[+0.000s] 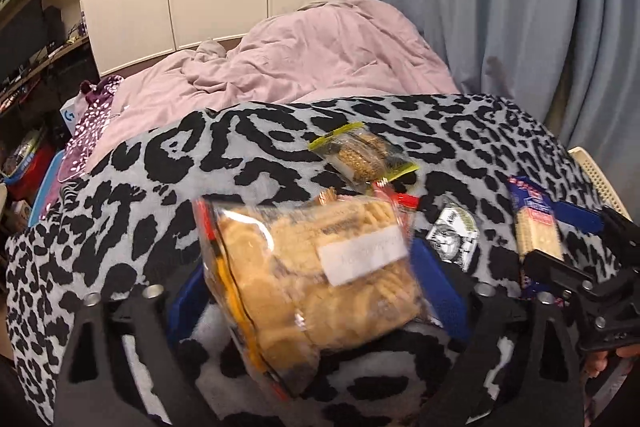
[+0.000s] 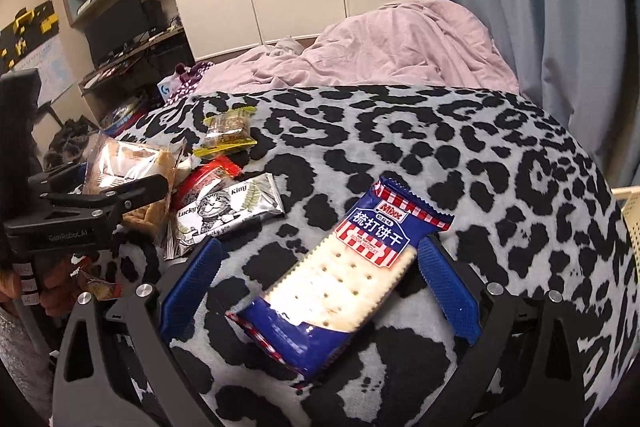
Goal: Organize snacks
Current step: 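Grasp the blue Mixx cracker pack with the right tool while the left tool reaches the round-biscuit bag, then grasp and lift the clear round-biscuit bag with the left tool while the right tool holds the blue pack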
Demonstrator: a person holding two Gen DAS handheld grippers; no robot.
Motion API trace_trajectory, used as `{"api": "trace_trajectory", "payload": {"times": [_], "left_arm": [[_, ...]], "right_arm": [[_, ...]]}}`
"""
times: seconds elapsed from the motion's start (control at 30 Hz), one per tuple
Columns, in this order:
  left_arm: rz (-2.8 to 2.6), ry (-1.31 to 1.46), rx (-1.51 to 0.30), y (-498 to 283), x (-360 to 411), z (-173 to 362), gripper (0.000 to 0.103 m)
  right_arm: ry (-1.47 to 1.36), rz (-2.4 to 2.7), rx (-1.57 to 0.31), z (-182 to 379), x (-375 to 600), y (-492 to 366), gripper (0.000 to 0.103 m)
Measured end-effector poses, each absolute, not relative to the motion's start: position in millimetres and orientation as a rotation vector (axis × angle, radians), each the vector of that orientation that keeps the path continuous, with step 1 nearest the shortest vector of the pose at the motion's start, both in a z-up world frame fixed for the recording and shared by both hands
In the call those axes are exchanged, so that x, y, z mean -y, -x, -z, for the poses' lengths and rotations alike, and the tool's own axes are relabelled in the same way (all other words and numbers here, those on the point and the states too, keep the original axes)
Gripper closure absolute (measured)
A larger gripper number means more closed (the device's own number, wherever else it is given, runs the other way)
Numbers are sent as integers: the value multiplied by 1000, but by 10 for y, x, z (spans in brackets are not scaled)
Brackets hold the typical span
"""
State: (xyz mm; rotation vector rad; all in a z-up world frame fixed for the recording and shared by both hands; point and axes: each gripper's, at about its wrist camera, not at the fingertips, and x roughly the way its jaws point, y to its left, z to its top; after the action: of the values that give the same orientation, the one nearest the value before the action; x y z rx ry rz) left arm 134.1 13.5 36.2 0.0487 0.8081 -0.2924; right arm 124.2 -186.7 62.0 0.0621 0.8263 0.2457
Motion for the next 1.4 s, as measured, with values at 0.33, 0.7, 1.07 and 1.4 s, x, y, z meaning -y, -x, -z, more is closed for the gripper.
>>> {"api": "trace_trajectory", "payload": {"times": [0.33, 0.7, 1.07, 1.4], "left_arm": [[287, 29, -770, -1133, -330, -456, 26], [280, 103, -706, -949, -508, -692, 46], [248, 101, -747, -869, -328, -564, 6], [221, -77, -886, -1011, 165, -155, 7]], "right_arm": [[19, -235, -855, -564, 1782, -1379, 20], [57, -208, -826, -548, 1826, -1327, 57], [23, -207, -797, -602, 1919, -1245, 57], [-6, -226, -805, -522, 1984, -1213, 57]]}}
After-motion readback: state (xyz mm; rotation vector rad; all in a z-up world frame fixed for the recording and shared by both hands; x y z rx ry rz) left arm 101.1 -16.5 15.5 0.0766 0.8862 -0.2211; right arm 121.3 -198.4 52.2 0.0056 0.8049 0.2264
